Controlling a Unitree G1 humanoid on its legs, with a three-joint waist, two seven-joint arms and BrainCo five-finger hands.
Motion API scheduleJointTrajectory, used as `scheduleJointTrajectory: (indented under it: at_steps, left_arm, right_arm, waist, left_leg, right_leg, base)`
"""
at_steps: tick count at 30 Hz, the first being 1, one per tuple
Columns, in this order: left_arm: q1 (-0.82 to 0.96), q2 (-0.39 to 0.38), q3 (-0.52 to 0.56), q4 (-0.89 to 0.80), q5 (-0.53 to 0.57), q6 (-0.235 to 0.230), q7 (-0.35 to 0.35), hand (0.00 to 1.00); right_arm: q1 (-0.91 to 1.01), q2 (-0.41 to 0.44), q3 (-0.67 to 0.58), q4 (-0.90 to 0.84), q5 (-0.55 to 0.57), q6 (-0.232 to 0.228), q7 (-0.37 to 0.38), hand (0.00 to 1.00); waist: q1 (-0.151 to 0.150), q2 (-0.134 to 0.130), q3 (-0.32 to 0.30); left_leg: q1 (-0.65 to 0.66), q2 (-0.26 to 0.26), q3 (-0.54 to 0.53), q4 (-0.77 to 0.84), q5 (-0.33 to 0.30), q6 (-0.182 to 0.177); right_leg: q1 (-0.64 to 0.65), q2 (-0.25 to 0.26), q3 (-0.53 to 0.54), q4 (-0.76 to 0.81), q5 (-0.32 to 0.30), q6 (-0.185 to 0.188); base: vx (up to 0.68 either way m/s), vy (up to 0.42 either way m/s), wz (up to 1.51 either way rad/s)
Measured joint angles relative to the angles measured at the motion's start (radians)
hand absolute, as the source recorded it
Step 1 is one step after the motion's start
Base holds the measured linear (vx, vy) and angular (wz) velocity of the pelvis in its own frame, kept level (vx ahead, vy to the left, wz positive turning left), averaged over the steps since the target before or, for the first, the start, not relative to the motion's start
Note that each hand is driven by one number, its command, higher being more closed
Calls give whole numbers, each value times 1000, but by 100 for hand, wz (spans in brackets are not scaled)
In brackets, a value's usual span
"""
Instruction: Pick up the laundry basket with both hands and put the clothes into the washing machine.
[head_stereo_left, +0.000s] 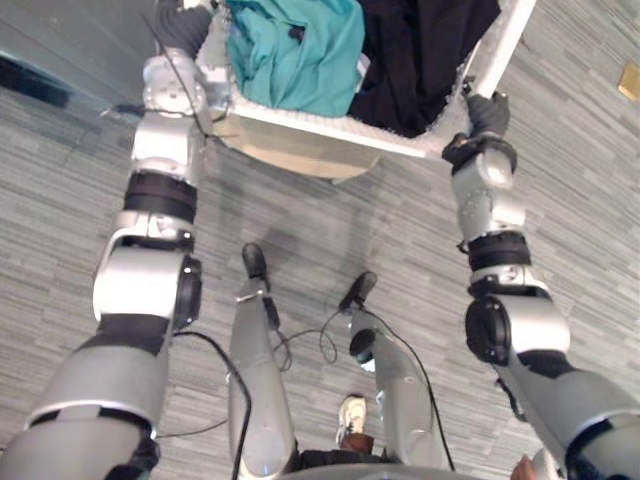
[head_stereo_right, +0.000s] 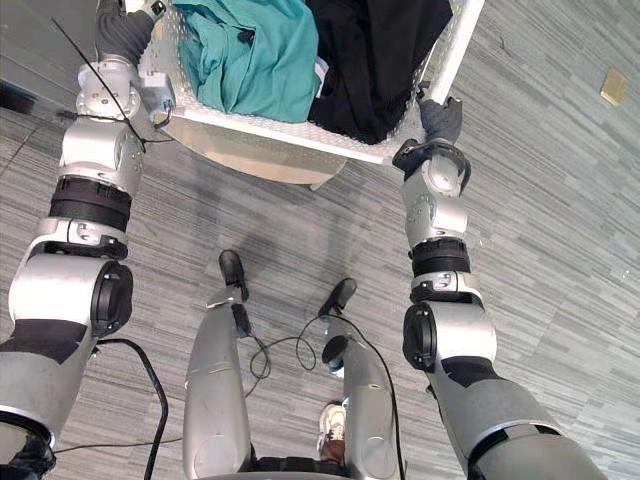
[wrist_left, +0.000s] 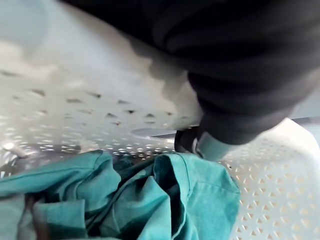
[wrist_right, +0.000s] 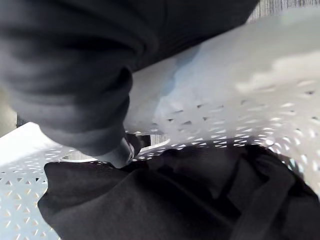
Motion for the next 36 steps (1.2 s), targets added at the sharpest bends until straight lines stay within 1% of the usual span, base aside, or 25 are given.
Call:
scheduleJointTrajectory:
  at_steps: [3,5,6,9,13,15,16,17,19,21,23,25,27,29,33,35,36]
  left_arm:
    - [-18,0,22,2,-2,-1,7,0]
    - [-29,-1,26,2,-11,-1,28,0]
    - [-36,-2,30,2,-31,-2,44,0]
    - [-38,-11,60,2,-63,-4,58,0]
    - [-41,-20,92,2,-116,-10,74,0]
    - [-41,-22,96,2,-125,-20,75,0]
    - [-44,-27,105,2,-137,-35,75,0]
    - [-49,-28,108,2,-140,-38,75,0]
    - [-83,-31,107,1,-157,-49,75,0]
    - [-116,-52,97,-3,-157,-65,66,0]
    - [-132,-101,68,-9,-157,-72,52,0]
    - [-132,-158,1,-20,-151,-72,46,0]
    - [-131,-184,-36,-23,-135,-72,48,0]
    - [-123,-187,-55,-56,-112,-74,52,0]
    - [-117,-181,-66,-65,-85,-74,72,0]
    - [-111,-179,-64,-65,-80,-74,76,0]
    - [-106,-179,-63,-68,-80,-74,77,0]
  right_arm:
    - [-15,0,0,22,55,-6,4,0]
    - [-24,1,-1,40,90,-10,3,0]
    - [-24,3,-3,40,116,-11,2,0]
    - [-29,7,-5,40,154,-15,2,0]
    - [-43,8,-5,77,167,-12,2,0]
    - [-43,8,-5,83,167,-7,2,0]
    - [-43,8,-5,93,167,-6,2,0]
    - [-46,8,-5,103,167,-6,2,0]
    - [-48,14,-3,134,169,13,2,0]
    - [-49,46,-1,150,187,18,9,0]
    - [-59,85,1,150,189,23,21,0]
    - [-66,108,41,149,196,31,54,0]
    - [-84,129,45,145,196,31,69,0]
    - [-102,128,70,142,197,29,80,0]
    - [-105,124,69,112,205,26,87,0]
    - [-105,121,67,101,207,8,86,0]
    - [-105,121,67,101,207,7,86,0]
  waist:
    - [-2,0,0]
    - [-1,-1,0]
    - [-1,-1,-1]
    - [-2,-1,-1]
    - [-3,-4,-2]
    - [-3,-4,-2]
    - [-3,-6,-4]
    - [-3,-9,-4]
    - [-3,-19,-5]
    - [-4,-29,-5]
    - [-7,-33,-8]
    - [-7,-34,-8]
    - [-7,-34,-8]
    - [-6,-34,-8]
    - [-4,-34,-8]
    - [-4,-34,-8]
    - [-4,-34,-8]
  left_leg:
    - [-7,1,-4,0,0,0]
    - [-8,3,-4,-1,0,0]
    - [-10,2,-4,-1,0,0]
    - [-14,2,-3,-1,0,0]
    - [-14,1,-1,-1,0,0]
    - [-14,1,-1,-1,0,0]
    - [-14,0,3,0,0,0]
    - [-14,-1,5,1,0,0]
    - [-14,-1,8,3,0,0]
    - [-14,0,9,8,0,0]
    - [-14,0,10,13,-1,1]
    - [-14,0,13,18,-4,4]
    - [-13,3,14,22,-3,4]
    - [-13,9,16,24,-4,4]
    - [-11,14,14,30,-3,4]
    - [-4,14,16,30,-3,4]
    - [-1,14,16,30,-3,4]
  right_leg:
    - [0,1,-21,-1,3,-5]
    - [-1,3,-28,-2,7,-10]
    - [-2,3,-30,-3,7,-10]
    - [-2,4,-43,-14,11,-17]
    - [-1,4,-49,-19,11,-18]
    - [-1,5,-50,-22,18,-29]
    - [2,6,-51,-35,22,-37]
    - [2,5,-51,-38,22,-37]
    - [2,5,-51,-41,24,-39]
    - [5,5,-51,-46,24,-40]
    - [10,6,-52,-53,31,-49]
    - [11,5,-52,-53,31,-49]
    - [12,6,-50,-53,34,-52]
    - [11,9,-48,-52,34,-52]
    - [13,11,-47,-48,34,-52]
    - [18,10,-45,-45,34,-52]
    - [20,9,-45,-43,34,-52]
  base:
    - [57,5,3]
    - [63,9,2]
    - [35,14,1]
    - [13,4,0]
    - [0,0,0]
    - [0,0,0]
    - [6,11,-3]
    - [5,8,-4]
    - [4,7,-4]
    - [3,4,-2]
    - [0,0,0]
    - [0,0,0]
    - [13,-4,-2]
    - [33,-19,-5]
    - [41,-22,-2]
    - [46,-11,0]
    - [47,-9,0]
